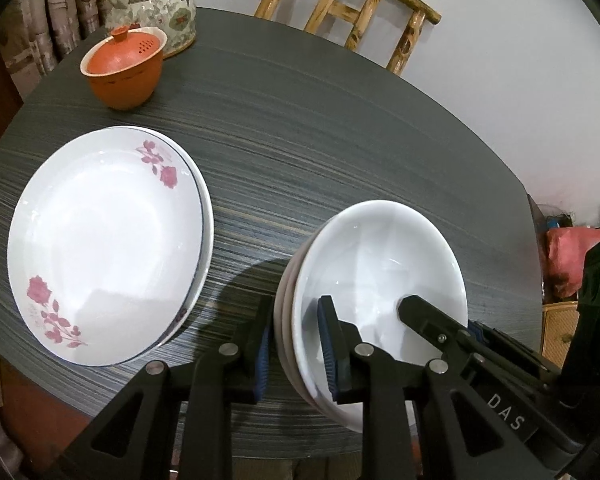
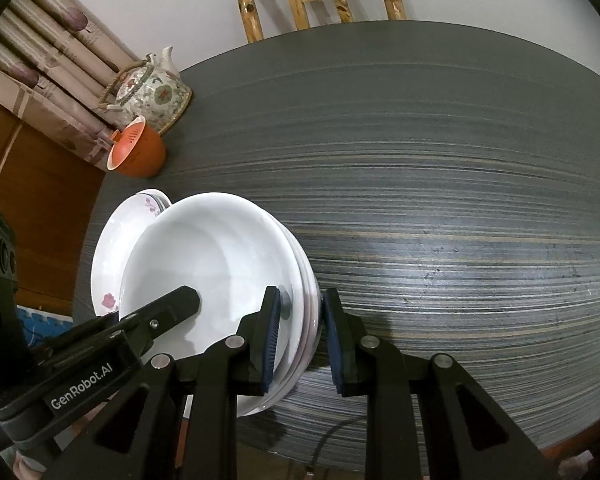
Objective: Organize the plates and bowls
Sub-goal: 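Carry the bowl stack with both grippers toward the rose plate stack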
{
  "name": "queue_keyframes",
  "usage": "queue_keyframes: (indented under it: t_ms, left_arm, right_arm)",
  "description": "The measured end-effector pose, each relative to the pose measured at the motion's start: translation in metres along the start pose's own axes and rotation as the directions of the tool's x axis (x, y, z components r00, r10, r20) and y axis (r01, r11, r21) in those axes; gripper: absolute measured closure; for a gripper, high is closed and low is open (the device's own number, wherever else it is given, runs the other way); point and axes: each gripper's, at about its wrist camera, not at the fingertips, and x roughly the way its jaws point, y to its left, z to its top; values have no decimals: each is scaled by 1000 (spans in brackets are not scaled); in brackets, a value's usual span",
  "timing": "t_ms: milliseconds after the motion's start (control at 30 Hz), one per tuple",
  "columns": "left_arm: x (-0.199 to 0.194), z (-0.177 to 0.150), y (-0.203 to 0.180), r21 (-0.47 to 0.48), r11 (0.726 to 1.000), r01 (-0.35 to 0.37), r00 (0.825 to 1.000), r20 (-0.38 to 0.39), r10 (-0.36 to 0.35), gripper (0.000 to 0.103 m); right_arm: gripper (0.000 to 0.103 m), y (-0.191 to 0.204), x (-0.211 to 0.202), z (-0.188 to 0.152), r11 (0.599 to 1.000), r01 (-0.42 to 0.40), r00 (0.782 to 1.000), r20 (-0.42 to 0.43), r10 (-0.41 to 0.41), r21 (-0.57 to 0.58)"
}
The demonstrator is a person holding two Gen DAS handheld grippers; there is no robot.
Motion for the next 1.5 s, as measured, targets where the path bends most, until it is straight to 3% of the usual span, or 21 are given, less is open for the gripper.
queue_keyframes:
  t_ms: [767, 1500]
  left_arm:
    - [-30, 7, 23, -41, 999, -22, 998, 66, 24, 82]
    - [-57, 22, 88, -107, 992, -64, 992, 105, 76, 81]
  right_arm:
    - [82, 43, -9, 15, 997, -7, 1000, 18, 9, -83]
    - [82, 112, 11, 27, 986, -36, 999, 0, 37, -161]
